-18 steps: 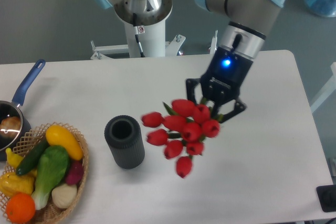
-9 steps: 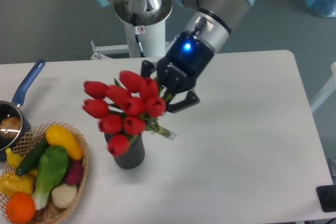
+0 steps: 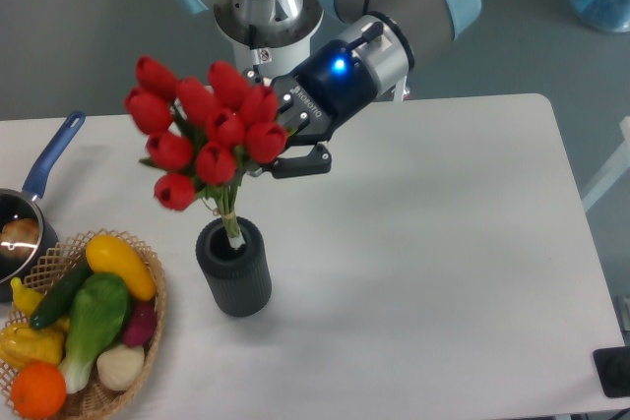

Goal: Insert the flowers into the vase
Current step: 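Lower the tulip stems into the vase opening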

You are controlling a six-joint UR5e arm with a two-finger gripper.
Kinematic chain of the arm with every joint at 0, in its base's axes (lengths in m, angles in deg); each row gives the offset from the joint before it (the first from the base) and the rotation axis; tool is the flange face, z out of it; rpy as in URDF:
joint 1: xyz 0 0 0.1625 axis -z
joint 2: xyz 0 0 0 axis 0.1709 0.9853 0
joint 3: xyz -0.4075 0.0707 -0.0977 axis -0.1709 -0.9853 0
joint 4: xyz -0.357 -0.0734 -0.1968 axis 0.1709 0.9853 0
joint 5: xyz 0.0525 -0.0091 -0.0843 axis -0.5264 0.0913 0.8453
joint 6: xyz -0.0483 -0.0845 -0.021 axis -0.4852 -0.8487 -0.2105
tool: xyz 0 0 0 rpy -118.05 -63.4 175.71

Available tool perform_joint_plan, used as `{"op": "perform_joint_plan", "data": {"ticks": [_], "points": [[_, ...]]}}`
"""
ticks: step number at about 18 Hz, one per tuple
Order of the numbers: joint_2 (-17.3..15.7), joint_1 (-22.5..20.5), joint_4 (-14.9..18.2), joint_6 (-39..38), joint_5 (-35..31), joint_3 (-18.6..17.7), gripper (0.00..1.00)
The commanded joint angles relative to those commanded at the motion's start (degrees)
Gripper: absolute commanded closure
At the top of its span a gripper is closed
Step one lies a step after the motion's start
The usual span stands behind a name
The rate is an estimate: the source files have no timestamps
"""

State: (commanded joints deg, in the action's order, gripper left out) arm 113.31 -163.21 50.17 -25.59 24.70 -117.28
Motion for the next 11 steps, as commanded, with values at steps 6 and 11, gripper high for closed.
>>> {"op": "perform_joint_plan", "data": {"ticks": [6, 11], "points": [[0.09, -0.44, -0.18, 1.75, 0.00, -2.46, 0.85], [0.18, -0.09, -0.18, 4.83, 0.00, -5.27, 0.85]]}}
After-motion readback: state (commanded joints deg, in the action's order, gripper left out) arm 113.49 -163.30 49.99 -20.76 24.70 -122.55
